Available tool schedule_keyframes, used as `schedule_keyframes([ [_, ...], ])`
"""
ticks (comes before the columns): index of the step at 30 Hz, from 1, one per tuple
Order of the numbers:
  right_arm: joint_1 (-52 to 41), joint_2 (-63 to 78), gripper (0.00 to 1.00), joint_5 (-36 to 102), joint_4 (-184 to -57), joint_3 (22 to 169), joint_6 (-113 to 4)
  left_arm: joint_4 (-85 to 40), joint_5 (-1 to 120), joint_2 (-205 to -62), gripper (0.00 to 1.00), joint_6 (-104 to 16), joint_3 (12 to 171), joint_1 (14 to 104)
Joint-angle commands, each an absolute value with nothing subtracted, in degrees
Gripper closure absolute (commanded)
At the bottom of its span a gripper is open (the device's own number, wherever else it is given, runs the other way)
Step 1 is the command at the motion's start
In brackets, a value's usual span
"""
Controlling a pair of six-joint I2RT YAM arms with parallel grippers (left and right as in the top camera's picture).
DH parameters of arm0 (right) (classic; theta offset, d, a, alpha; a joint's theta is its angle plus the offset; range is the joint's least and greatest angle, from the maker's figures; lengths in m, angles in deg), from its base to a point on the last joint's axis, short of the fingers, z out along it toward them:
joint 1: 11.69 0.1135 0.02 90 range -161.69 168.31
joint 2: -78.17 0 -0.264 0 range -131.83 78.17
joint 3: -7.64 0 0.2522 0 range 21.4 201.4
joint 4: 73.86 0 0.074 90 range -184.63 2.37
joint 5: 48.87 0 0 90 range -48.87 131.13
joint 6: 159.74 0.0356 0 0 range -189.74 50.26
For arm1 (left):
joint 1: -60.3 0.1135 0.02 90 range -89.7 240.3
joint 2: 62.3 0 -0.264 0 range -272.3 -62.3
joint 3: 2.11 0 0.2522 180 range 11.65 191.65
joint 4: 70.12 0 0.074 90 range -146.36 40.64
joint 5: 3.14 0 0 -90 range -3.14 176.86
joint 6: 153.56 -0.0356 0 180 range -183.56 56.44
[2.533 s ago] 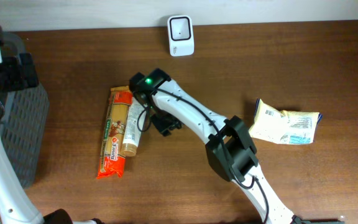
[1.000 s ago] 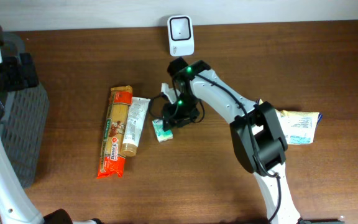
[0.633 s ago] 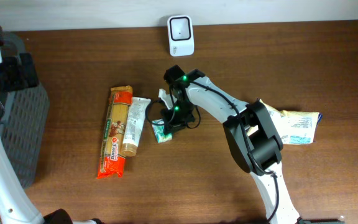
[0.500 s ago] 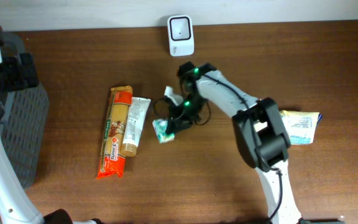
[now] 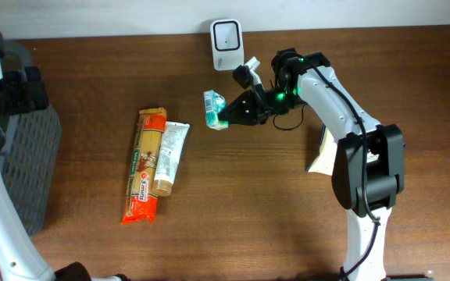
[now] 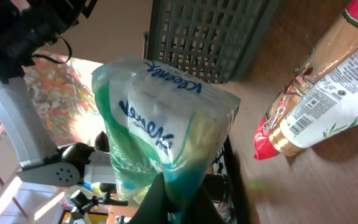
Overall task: Scan the item barcode
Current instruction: 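Lift the Kleenex pack and hold it against the scanner window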
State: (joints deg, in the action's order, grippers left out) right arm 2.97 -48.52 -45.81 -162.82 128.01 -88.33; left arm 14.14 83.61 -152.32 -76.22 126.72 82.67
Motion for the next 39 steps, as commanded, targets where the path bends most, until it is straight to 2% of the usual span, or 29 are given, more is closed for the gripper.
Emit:
schedule_keyframes([
  [1,2.77,-47.51,0.96,-33.79,-160.79,128.9,-93.69,14.03,83.17,-152.34,0.01,-76.92,126.87,82.98],
  [3,4.56,-47.51,0.96,-7.39,-158.1,129.14,-83.63,14.03,83.17,-152.34,0.01,-76.92,126.87,82.98],
  [5,5.26,-47.51,0.96,8.0,-158.13,131.55,-78.5,14.03,83.17,-152.34,0.01,-76.92,126.87,82.98],
  [6,5.35,-47.54,0.96,25.71,-158.04,137.58,-74.93,14.03,83.17,-152.34,0.01,-76.92,126.87,82.98],
  [7,5.52,-47.54,0.96,32.15,-157.27,139.57,-74.76,14.03,83.17,-152.34,0.01,-76.92,126.87,82.98],
  [9,7.45,-47.56,0.96,58.86,-147.42,142.28,-75.17,14.03,83.17,-152.34,0.01,-76.92,126.87,82.98],
  [11,10.73,-48.94,0.96,73.33,-131.09,142.26,-85.32,14.03,83.17,-152.34,0.01,-76.92,126.87,82.98],
  [13,13.46,-50.68,0.96,81.51,-116.31,142.26,-92.29,14.03,83.17,-152.34,0.01,-76.92,126.87,82.98],
  [15,15.53,-53.26,0.96,87.12,-100.99,142.28,-106.6,14.03,83.17,-152.34,0.01,-76.92,126.87,82.98],
  [18,15.88,-57.35,0.96,83.6,-86.48,142.28,-122.34,14.03,83.17,-152.34,0.01,-76.92,126.87,82.98],
  [21,14.49,-61.87,0.96,68.09,-84.82,142.28,-136.72,14.03,83.17,-152.34,0.01,-76.92,126.87,82.98],
  [23,14.49,-64.74,0.96,66.18,-83.66,142.28,-146.49,14.03,83.17,-152.34,0.01,-76.92,126.87,82.98],
  [35,14.55,-65.66,0.96,66.8,-85.25,142.26,-145.77,14.05,83.17,-152.34,0.01,-76.92,126.87,82.98],
  [39,14.49,-62.2,0.96,66.8,-87.33,142.26,-135.26,14.05,83.17,-152.34,0.01,-76.9,126.87,82.98],
])
